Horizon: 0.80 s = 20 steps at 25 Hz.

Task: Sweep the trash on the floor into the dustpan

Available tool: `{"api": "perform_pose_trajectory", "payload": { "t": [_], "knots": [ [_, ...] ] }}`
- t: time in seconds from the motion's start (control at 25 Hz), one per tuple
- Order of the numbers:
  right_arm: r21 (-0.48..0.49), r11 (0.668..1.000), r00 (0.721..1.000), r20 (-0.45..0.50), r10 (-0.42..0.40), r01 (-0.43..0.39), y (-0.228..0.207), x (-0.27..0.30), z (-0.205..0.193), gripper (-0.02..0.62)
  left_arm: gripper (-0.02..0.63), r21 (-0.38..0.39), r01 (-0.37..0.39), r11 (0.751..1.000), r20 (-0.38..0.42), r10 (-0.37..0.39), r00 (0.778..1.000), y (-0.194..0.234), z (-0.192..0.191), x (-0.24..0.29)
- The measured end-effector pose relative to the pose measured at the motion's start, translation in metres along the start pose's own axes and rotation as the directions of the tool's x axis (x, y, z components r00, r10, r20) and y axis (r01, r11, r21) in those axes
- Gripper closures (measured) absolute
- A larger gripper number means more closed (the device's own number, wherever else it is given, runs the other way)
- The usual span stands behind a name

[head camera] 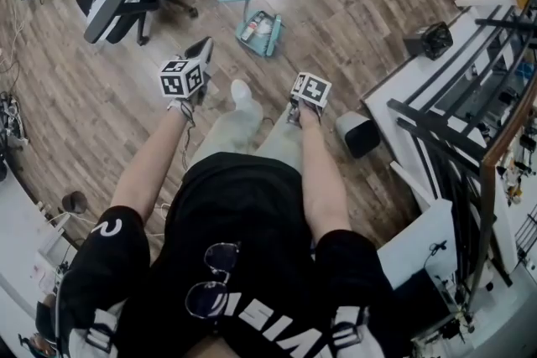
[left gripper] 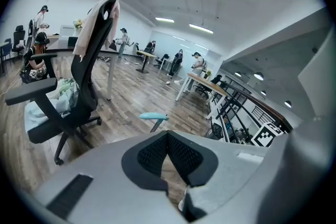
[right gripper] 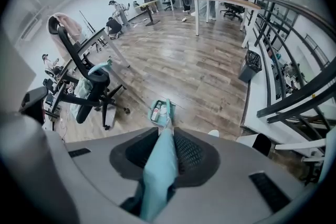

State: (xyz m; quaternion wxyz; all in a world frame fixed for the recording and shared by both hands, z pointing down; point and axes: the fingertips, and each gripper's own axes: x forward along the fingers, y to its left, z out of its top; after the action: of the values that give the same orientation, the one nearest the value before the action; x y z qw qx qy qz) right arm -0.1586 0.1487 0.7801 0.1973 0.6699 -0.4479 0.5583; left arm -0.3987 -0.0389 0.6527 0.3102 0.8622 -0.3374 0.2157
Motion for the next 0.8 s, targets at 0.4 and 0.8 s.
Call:
{"api": "perform_pose_trajectory", "payload": {
  "t": [0.4, 0.8],
  "knots": [
    [-0.03, 0.999, 0.999, 0.032, -0.013, 0.014, -0.039, -0.062, 0.015, 0.512, 0.608, 0.025, 0.035, 0.999, 0.01, -0.035, 0.999, -0.048, 0.012, -0.02],
    [-0.026, 0.999, 0.992, 0.124, 0.023, -0.02, -0.105, -0.146, 0.061, 0.512, 0.607, 0.031, 0.02, 0.999, 0.063, -0.022, 0.998, -0.13, 0.03, -0.016]
  ]
}}
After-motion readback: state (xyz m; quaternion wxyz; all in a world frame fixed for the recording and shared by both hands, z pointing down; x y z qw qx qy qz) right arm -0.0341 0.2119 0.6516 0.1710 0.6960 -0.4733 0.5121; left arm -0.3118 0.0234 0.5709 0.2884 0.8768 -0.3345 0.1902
